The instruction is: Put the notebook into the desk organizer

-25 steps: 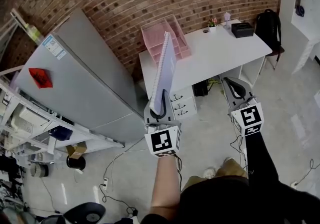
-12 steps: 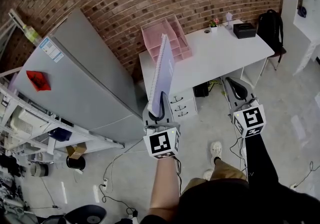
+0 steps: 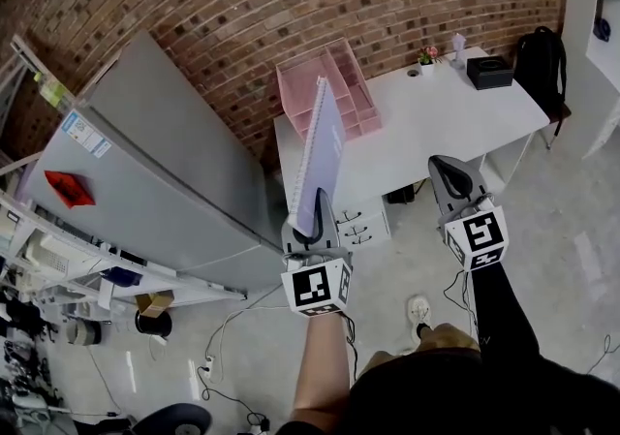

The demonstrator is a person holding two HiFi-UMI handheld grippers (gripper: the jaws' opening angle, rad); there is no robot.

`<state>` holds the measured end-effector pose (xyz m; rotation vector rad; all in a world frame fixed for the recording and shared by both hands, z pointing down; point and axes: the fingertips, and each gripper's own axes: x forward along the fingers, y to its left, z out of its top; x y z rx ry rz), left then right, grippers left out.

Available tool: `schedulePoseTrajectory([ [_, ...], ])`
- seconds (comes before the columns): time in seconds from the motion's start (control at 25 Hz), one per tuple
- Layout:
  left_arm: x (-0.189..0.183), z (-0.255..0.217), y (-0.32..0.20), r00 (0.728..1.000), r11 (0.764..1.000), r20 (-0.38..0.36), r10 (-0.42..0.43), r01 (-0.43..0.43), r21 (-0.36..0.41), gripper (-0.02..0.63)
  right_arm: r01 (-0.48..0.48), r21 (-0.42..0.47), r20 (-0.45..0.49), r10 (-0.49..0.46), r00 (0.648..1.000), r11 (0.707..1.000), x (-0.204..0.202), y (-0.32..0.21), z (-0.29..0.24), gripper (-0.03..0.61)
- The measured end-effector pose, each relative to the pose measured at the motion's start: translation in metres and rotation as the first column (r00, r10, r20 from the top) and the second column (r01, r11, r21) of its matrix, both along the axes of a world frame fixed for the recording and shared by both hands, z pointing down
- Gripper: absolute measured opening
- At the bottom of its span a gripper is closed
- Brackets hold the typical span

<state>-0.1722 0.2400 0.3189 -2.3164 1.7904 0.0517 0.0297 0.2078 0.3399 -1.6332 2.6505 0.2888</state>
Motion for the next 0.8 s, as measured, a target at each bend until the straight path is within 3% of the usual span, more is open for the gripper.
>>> schedulePoseTrajectory([
  [0.4, 0.013, 0.001, -0.095, 0.999, 0.999, -0.017, -0.038, 0.038, 0.005, 0.038, 0.023, -0.015, 0.033, -0.023, 0.999, 1.0, 0.013, -0.112, 0.004, 0.02],
  [0.8, 0.031, 0.005, -0.141, 0.999, 0.999, -0.031, -0.041, 0.041, 0.006, 0.038, 0.033, -0.004, 0.048, -0.033, 0.998, 0.999, 0.029, -0.152, 0.006, 0.021],
])
